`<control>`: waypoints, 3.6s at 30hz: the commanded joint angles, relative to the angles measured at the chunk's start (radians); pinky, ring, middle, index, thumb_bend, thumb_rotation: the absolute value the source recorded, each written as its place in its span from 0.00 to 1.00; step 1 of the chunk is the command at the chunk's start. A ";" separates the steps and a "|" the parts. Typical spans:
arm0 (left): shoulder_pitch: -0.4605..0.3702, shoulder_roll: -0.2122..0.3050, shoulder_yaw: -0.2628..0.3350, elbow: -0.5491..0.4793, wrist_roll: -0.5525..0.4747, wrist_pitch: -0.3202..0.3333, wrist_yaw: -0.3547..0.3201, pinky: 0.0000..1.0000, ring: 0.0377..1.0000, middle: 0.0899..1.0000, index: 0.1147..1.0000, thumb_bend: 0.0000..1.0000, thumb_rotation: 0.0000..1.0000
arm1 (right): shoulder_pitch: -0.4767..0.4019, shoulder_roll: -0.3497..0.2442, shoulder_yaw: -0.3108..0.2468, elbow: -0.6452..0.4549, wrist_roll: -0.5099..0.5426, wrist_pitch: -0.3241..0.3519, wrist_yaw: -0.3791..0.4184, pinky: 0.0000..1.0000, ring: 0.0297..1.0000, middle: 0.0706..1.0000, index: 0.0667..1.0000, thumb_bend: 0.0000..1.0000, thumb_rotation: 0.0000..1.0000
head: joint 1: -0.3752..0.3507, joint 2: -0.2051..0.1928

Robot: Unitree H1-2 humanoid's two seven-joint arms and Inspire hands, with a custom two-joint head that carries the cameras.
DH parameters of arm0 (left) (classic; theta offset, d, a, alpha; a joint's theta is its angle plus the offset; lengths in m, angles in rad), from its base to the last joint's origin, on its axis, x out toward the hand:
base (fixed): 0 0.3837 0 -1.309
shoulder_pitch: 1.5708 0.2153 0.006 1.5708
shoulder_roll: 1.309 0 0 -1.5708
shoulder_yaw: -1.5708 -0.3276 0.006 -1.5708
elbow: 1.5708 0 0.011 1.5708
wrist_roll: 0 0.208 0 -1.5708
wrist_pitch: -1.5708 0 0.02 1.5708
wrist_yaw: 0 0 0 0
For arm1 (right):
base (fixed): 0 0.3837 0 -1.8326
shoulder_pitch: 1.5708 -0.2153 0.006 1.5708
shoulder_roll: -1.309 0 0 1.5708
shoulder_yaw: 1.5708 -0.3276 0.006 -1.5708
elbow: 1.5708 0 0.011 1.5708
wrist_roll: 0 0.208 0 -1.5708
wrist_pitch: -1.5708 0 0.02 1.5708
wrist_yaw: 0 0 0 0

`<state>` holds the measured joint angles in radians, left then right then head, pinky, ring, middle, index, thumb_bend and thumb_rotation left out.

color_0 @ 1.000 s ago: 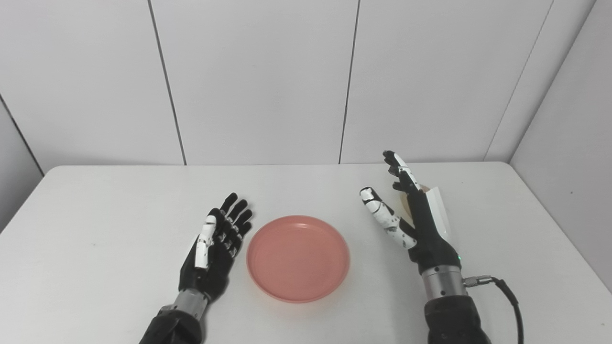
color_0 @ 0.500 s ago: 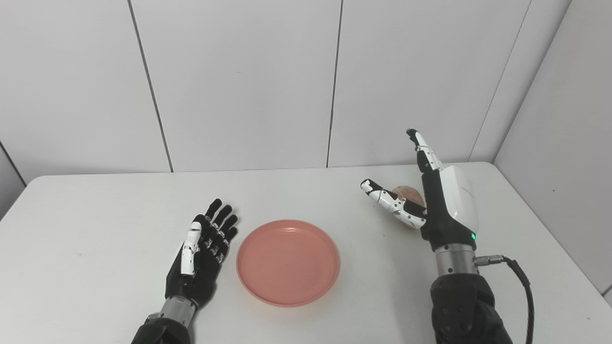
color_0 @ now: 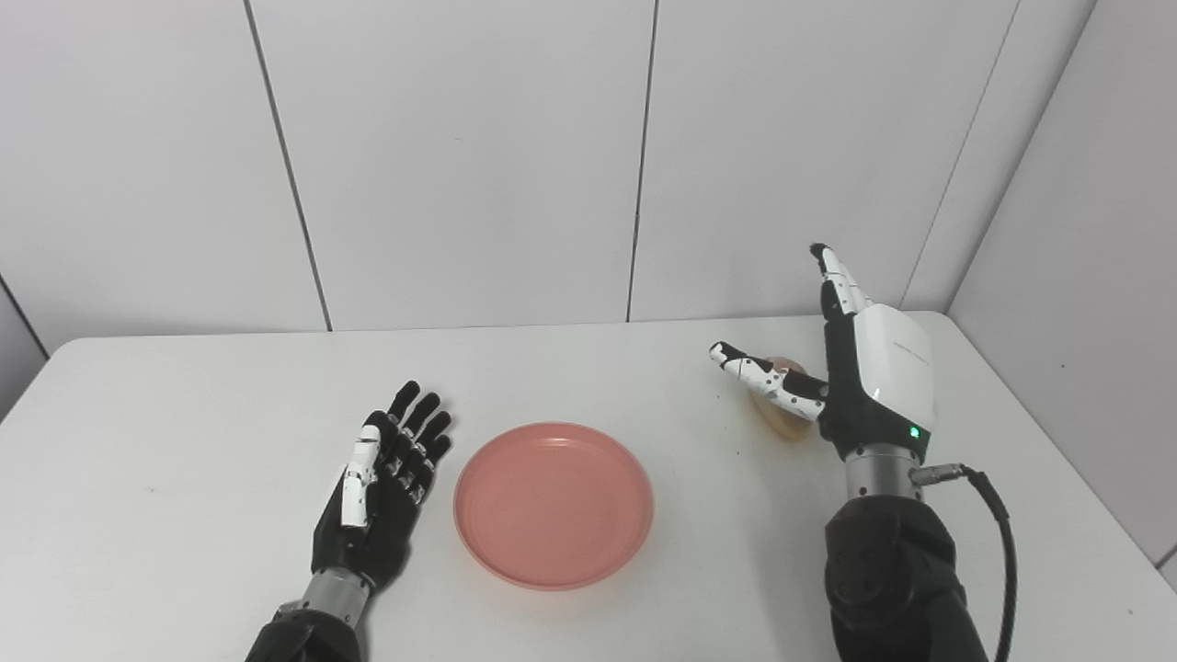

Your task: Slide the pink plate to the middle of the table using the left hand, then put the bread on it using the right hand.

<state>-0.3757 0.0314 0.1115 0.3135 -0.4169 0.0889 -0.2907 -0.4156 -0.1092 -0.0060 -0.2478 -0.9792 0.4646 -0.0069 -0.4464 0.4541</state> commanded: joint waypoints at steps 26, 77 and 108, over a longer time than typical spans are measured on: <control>0.063 0.033 0.016 0.034 -0.020 0.054 -0.005 1.00 0.96 0.96 0.95 0.31 1.00 | -0.186 0.007 -0.132 0.326 -0.122 0.005 0.095 0.91 0.95 0.96 0.96 0.87 0.63 | -0.007 0.014; 0.064 0.036 0.015 0.016 -0.022 0.073 -0.002 1.00 0.96 0.96 0.95 0.31 1.00 | -0.331 -0.038 -0.167 0.676 -0.081 0.005 0.028 0.56 0.72 0.76 0.82 0.86 0.41 | -0.014 0.046; 0.061 0.032 0.013 0.019 -0.025 0.072 0.001 1.00 0.95 0.95 0.94 0.32 1.00 | -0.329 -0.040 -0.160 0.624 -0.167 0.005 0.214 0.28 0.33 0.39 0.51 0.52 0.00 | -0.004 0.055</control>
<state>-0.3670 0.0631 0.1252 0.2915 -0.4534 0.1157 -0.3062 -0.7088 -0.1241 -0.1741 0.4142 -1.1540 0.4734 0.2376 -0.4510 0.5077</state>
